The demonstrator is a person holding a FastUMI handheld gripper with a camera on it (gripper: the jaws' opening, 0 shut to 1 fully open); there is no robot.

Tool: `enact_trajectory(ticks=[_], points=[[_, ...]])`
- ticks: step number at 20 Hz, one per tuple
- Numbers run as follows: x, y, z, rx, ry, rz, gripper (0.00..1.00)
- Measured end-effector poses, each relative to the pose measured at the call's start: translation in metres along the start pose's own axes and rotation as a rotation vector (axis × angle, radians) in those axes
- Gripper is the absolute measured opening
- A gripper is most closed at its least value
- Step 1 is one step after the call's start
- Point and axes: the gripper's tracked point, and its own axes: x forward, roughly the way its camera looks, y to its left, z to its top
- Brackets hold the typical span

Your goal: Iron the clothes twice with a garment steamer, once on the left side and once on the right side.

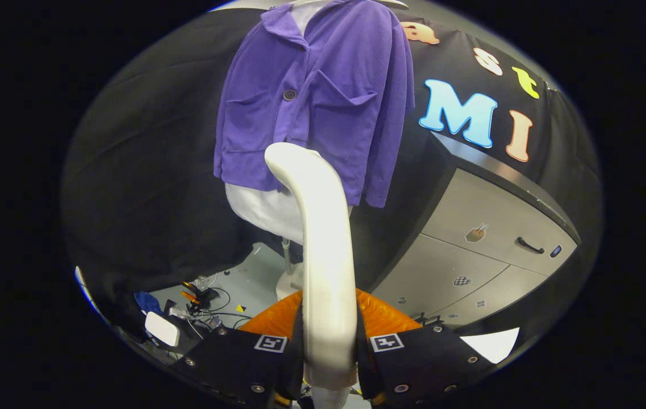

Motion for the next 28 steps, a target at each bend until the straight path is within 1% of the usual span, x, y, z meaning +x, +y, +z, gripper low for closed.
enact_trajectory(ticks=[3,5,9,15,19,23,28], points=[[-0.023,0.002,0.029,0.002,-0.064,0.002,0.39],[-0.037,0.005,0.051,0.028,-0.103,0.009,0.39],[-0.062,0.014,0.113,0.048,-0.220,-0.046,0.39],[-0.089,0.051,0.208,0.065,-0.396,-0.105,0.38],[-0.095,0.080,0.256,0.056,-0.484,-0.122,0.39],[-0.088,0.109,0.292,0.030,-0.542,-0.108,0.38],[-0.083,0.130,0.336,0.007,-0.621,-0.139,0.38]])
